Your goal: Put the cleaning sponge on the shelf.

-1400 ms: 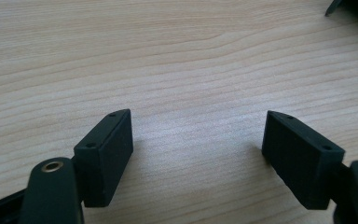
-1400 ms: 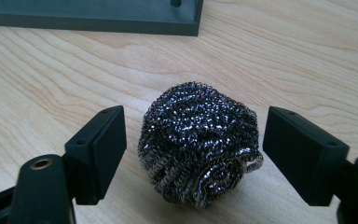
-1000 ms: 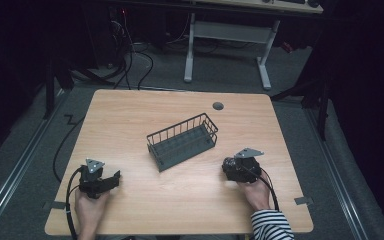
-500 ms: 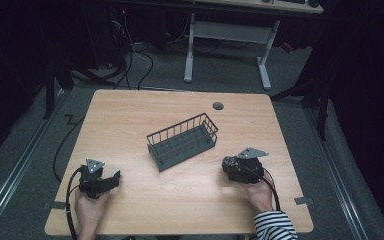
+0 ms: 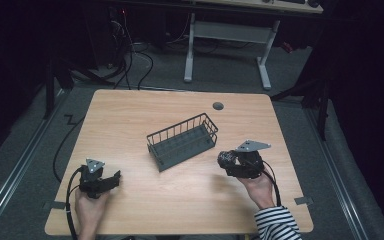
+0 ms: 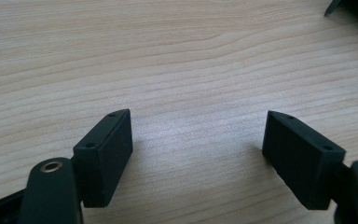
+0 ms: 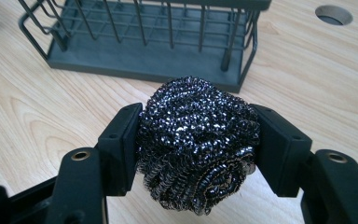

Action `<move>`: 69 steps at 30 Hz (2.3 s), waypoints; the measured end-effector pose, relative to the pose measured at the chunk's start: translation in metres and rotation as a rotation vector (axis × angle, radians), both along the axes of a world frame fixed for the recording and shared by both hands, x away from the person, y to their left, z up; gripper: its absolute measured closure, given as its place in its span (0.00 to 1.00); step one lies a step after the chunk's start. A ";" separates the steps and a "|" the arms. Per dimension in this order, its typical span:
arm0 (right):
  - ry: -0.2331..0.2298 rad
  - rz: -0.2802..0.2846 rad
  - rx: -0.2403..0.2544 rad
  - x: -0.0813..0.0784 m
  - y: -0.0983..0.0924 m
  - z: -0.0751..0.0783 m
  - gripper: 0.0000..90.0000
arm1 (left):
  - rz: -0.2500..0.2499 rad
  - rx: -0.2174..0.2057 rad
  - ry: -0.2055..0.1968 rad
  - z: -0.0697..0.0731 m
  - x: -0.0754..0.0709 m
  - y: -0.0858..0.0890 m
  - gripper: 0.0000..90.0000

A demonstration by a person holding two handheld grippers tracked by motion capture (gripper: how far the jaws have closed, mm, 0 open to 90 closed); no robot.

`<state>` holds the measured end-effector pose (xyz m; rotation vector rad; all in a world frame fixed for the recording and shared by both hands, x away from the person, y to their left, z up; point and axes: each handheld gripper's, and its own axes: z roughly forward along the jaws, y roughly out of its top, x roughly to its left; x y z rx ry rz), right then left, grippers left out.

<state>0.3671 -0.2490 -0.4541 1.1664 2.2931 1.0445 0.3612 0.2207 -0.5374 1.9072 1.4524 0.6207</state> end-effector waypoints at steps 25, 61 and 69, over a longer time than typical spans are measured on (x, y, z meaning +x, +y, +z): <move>-0.002 0.044 0.084 0.030 0.009 0.045 0.43 | -0.007 0.001 -0.001 0.000 0.000 0.000 0.28; 0.051 0.055 0.041 0.101 0.070 0.042 0.42 | -0.010 0.002 -0.001 0.000 0.000 -0.001 0.27; 0.077 0.042 0.028 0.114 0.085 0.026 0.41 | -0.010 0.002 -0.002 0.000 0.000 -0.001 0.27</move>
